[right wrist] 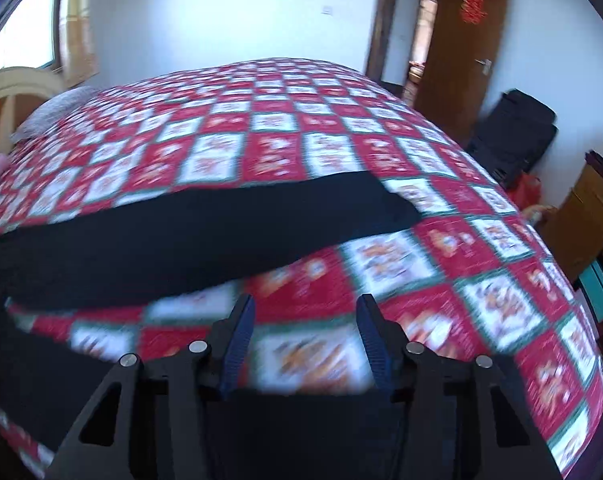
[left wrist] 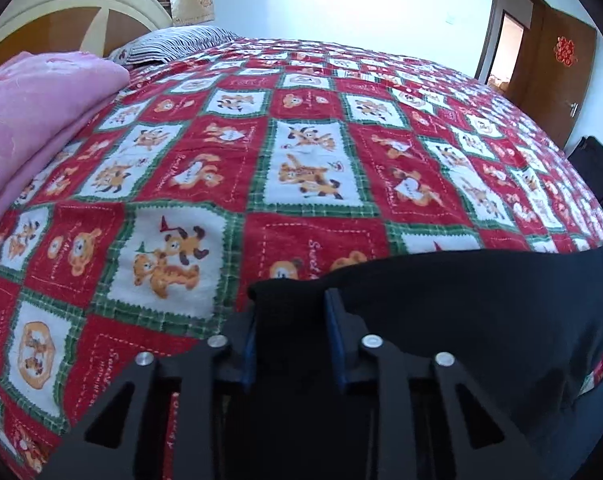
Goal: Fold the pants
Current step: 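Lower both tools onto the black pants and close on the waistband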
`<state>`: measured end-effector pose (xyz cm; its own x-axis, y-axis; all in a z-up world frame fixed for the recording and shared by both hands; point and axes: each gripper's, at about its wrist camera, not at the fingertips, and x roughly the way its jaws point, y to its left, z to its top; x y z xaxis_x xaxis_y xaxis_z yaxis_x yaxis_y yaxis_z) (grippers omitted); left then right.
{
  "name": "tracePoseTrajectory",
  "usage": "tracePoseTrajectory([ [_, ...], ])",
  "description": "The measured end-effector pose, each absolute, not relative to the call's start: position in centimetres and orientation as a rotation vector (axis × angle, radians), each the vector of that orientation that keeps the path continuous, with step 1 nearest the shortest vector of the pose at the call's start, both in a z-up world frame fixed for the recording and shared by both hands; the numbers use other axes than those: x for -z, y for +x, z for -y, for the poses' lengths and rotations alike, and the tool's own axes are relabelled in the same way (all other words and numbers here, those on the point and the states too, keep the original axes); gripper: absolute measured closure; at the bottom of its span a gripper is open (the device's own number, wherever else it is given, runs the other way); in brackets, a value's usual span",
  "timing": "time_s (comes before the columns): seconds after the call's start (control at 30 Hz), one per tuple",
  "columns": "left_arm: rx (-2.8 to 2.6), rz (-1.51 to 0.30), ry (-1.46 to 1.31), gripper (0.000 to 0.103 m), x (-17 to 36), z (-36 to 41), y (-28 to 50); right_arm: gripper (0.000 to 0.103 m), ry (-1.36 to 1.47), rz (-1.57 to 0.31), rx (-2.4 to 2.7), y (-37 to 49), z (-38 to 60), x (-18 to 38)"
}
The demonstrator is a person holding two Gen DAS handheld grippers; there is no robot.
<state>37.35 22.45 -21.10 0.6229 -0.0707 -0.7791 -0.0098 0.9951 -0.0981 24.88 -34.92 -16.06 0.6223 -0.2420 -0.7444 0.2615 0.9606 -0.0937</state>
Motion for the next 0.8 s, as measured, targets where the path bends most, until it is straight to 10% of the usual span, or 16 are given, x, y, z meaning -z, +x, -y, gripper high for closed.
tracePoseTrajectory([
  [0.4, 0.013, -0.9, -0.115, 0.064, 21.5, -22.8, 37.8, 0.045, 0.073, -0.893, 0.299, 35.9, 41.3, 18.4],
  [0.57, -0.003, -0.88, -0.125, 0.038, 21.2, -23.1, 37.6, 0.035, 0.053, -0.924, 0.301, 39.5, 42.6, 20.3],
  [0.8, 0.032, -0.914, -0.111, 0.046, 21.6, -22.4, 38.4, 0.035, 0.108, -0.919, 0.296, 42.6, 45.4, 21.4],
])
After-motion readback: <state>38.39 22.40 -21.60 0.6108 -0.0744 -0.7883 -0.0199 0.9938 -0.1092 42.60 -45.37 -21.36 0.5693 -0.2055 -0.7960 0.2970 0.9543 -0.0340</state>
